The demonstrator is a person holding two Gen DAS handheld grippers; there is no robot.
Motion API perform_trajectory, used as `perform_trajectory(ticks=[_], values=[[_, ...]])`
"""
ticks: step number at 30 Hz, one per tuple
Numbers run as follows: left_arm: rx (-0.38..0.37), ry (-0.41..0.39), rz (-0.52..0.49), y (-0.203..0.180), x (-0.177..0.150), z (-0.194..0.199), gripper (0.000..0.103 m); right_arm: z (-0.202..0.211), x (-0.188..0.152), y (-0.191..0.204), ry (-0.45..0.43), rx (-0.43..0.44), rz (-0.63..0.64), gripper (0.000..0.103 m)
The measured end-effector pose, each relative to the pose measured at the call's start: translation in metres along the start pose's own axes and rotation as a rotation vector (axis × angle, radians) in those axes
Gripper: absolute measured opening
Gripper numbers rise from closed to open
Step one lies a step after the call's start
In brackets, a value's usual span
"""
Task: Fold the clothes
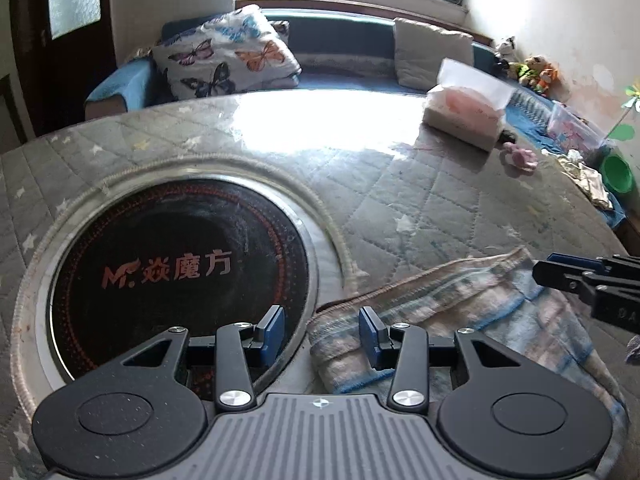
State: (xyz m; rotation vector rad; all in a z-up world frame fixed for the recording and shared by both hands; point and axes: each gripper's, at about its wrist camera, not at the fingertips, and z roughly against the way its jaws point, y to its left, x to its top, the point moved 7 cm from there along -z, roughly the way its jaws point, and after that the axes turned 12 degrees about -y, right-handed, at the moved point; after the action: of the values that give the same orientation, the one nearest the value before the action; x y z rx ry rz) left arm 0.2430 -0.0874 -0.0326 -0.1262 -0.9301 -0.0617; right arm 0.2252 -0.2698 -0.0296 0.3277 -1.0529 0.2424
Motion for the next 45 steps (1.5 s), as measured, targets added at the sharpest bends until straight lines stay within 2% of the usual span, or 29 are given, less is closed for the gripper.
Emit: perform_trajectory(ticks=[6,10,13,18,23,32,38,45], values=[[-0.104,-0.017,-0.031,-0.024,-0.011,0.036,0.043,0.037,0.001,0.005,-0.017,0.04,0.009,0.026],[-0.179,-0.015,-0.069,-0.043,-0.028,0.06,0.043,0.053,-0.011,0.021,-0.012,0.089,0.017,0.023],[-0.217,-0.005,-0.092,-0.053,-0.042,0.07,0.043,0.059,-0.025,0.024,0.006,0.087,0.007,0.022],[-0.223,0.024,-0.129,-0.058,-0.065,0.075,0.043,0.065,-0.043,0.012,0.031,0.05,-0.038,0.016],[-0.211,-0.004,-0.182,-0.059,-0.071,0.088,0.043,0.081,-0.042,0.016,0.013,0.05,-0.011,0.017],[-0.313,-0.088,-0.283,-0.095,-0.069,0.111,0.043,0.107,-0.052,0.032,-0.001,0.063,0.059,0.018],[-0.37,-0.064,-0.345,-0.115,-0.084,0.107,0.043,0.12,-0.07,0.03,-0.005,0.036,0.069,0.019],[-0.368,-0.023,-0.364,-0.115,-0.104,0.097,0.044,0.122,-0.083,0.017,-0.009,0.023,0.011,0.019]])
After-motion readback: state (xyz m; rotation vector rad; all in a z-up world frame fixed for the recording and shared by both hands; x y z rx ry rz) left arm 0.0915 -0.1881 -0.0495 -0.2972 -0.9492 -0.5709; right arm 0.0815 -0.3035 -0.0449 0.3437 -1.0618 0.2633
